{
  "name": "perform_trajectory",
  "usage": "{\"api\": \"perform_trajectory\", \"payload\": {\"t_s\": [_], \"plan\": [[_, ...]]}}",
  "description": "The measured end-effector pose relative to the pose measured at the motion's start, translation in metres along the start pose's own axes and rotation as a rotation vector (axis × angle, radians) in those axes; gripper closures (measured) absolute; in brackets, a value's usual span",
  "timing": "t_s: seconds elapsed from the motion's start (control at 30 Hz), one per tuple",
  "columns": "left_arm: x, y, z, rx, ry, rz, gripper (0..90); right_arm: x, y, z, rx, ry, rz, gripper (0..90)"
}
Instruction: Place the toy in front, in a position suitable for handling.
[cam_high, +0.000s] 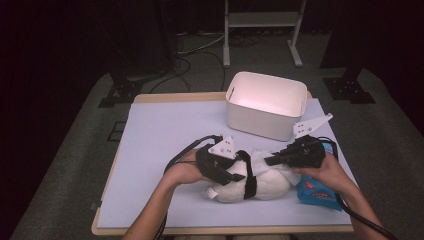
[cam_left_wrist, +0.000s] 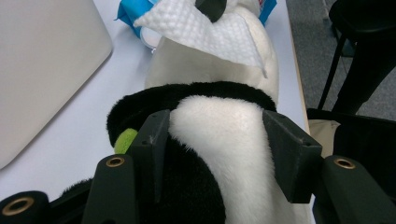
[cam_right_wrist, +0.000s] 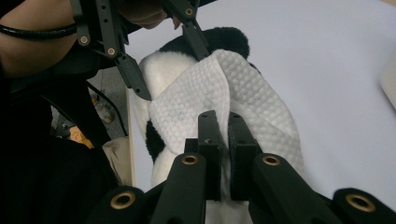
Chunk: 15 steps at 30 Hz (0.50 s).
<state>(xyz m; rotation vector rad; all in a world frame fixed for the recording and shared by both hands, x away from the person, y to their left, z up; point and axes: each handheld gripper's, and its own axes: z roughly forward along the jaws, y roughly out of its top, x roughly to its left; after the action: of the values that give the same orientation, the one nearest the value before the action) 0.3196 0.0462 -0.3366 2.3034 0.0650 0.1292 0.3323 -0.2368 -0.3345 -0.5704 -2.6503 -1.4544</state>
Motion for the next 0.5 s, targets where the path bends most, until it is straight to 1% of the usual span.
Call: {"api": "perform_trajectory", "payload": {"t_s": [0.1,0.23,0.3,0.43,0.5], "plan": [[0.000,0.000,0.000,-0.010,-0.002,-0.011,43.4,0.000,-0.002,-0.001,0.033,-0.018,0.003,85.9],[0.000,0.003,0.001,-0.025,-0.012,-0.023,41.2,-0.001,-0.008,-0.003,0.064,-0.040,0.017,85.9],[0.000,0.004,-0.003,-0.038,-0.012,-0.033,39.9,-0.002,-0.010,-0.002,0.066,-0.035,0.018,85.9],[0.001,0.002,-0.014,-0.057,0.006,-0.038,38.4,-0.006,-0.014,-0.003,0.067,-0.038,0.027,85.9],[0.002,0.000,-0.020,-0.062,0.017,-0.044,36.8,-0.008,-0.016,-0.005,0.061,-0.041,0.041,85.9]]}}
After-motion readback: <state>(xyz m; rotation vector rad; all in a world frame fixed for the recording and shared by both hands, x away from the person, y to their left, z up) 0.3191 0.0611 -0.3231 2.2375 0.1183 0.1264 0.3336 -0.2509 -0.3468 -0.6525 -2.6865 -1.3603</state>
